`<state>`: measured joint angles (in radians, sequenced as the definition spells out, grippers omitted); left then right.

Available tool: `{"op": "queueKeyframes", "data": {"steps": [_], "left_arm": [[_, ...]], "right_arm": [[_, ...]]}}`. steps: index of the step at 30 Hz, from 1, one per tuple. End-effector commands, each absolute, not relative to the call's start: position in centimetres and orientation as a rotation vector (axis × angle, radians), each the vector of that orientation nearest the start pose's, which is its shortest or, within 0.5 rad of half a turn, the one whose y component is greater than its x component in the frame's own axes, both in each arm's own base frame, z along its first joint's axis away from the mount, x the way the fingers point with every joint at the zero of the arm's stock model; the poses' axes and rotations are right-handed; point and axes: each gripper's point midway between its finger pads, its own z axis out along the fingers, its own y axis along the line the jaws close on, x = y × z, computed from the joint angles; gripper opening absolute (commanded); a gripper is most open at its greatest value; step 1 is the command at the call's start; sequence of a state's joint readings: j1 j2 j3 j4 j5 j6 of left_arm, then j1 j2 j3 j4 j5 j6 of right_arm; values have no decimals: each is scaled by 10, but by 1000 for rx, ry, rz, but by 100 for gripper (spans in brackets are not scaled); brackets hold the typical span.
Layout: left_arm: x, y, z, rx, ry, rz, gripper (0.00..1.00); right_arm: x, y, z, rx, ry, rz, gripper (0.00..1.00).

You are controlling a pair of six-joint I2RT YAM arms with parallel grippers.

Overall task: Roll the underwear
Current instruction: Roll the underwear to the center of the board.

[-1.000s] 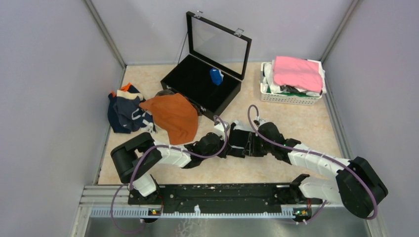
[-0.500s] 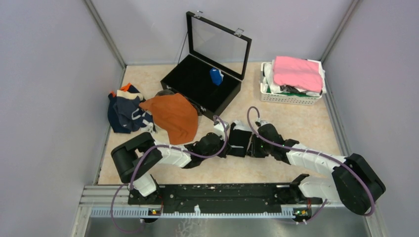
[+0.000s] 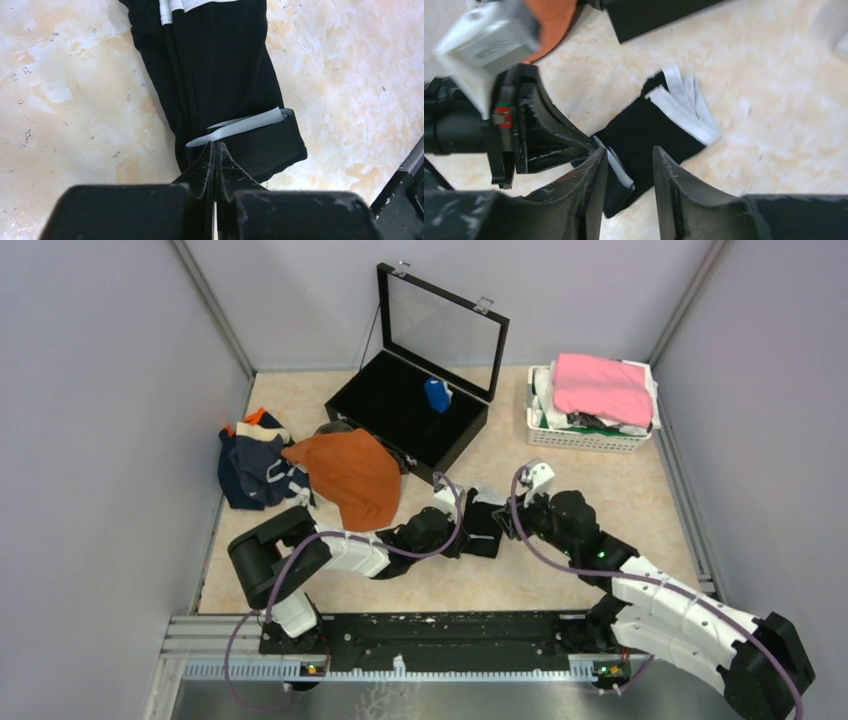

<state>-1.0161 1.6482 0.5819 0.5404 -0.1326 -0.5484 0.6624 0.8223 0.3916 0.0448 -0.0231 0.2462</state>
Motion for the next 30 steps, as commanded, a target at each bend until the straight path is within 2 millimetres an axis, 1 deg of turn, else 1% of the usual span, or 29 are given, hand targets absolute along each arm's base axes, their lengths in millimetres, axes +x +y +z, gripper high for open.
{"op": "queueKeyframes", "data": {"steps": [1,3,5,7,9,10,14,16,18,20,22,24,28,30], "left_arm": [[201,-309,-22,485,2357,-576,0],[201,-307,-23,489,2363,-565,0],[201,-306,-24,489,2367,-557,0],[200,-305,-25,488,2374,-550,0],[200,-304,-25,489,2378,-545,0],[199,-303,-25,491,2380,-542,0],[200,-302,-26,500,2384,-526,0],[200,-301,-26,503,2385,-523,0],[200,-303,-26,513,2385,-527,0],[200,-304,-27,521,2391,-525,0],[200,-305,-27,529,2396,-525,0],[200,-306,-27,531,2395,-527,0],[199,-305,-29,536,2398,-523,0],[199,-304,-29,533,2400,-521,0]], "right_arm": [[236,218,184,-844,1592,371,40],[220,227,178,-1030,1531,316,41],[194,237,158,-1250,1495,300,41],[175,240,139,-1417,1444,227,42],[163,241,123,-1543,1375,148,43],[160,241,116,-1573,1352,117,44],[159,240,89,-1646,1327,10,47],[163,241,83,-1656,1312,-30,49],[164,238,70,-1694,1311,-67,51],[167,237,62,-1723,1307,-105,55],[171,235,58,-1735,1298,-149,57],[174,234,56,-1741,1275,-187,58],[182,231,55,-1761,1234,-266,58],[183,229,49,-1799,1220,-298,56]]}}
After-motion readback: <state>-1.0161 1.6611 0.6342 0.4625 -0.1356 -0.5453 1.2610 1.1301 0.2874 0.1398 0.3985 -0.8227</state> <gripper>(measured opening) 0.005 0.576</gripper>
